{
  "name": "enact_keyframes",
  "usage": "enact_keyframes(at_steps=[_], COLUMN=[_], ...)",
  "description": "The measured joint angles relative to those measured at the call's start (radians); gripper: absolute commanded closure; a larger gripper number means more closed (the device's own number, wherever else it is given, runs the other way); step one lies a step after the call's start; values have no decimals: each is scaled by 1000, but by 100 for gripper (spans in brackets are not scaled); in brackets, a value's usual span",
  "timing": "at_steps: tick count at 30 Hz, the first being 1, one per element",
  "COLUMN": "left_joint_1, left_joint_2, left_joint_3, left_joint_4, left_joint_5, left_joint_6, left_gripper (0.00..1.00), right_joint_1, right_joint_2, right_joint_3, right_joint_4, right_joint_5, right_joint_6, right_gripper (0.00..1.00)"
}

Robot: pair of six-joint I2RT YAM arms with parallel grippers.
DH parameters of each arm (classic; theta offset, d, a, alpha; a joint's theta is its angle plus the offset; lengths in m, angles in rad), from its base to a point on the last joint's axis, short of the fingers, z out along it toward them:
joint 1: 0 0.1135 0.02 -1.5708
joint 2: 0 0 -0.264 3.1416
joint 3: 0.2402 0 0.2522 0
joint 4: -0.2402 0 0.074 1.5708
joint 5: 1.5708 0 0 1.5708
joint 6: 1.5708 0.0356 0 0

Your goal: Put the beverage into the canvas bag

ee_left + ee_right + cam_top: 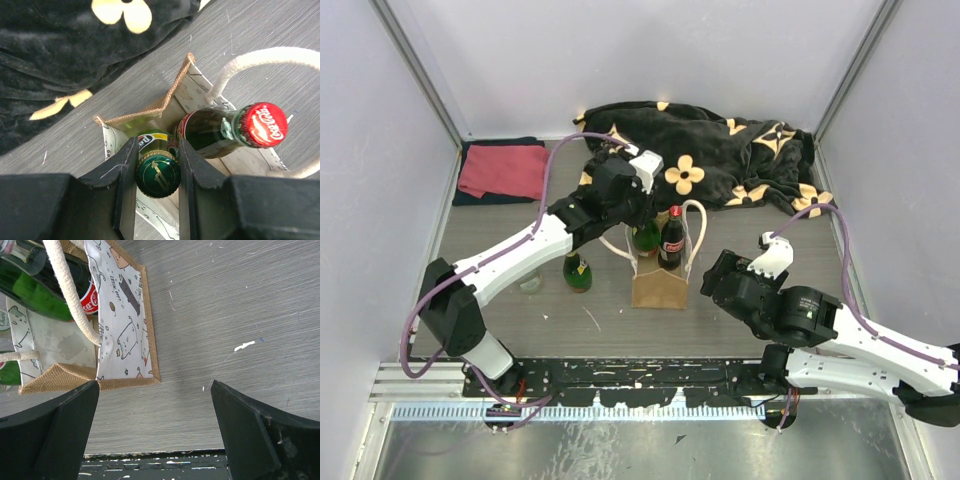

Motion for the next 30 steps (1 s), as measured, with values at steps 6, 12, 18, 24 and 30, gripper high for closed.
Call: enact_keyframes(at_steps=[6,12,18,24,30], left_joint_1=[-4,-8,-13,-15,-15], left_joint_2=[28,32,42,44,50], left_joint_3=[-48,-121,-171,-182,-181], left_joint_4=[69,153,218,243,252], left_joint_5=[-14,-25,-36,-40,-43], left_joint_6=[10,10,6,6,9], left_gripper=[100,100,100,88,36], right_joint_1=[0,0,0,0,0], right_joint_2=[35,78,90,89,90], right_joint_3=[0,0,0,0,0], right_joint_4=[2,25,33,33,33], right_joint_5=[0,0,0,0,0], right_joint_6=[0,-7,-8,-10,-11], right_gripper=[0,0,0,0,0])
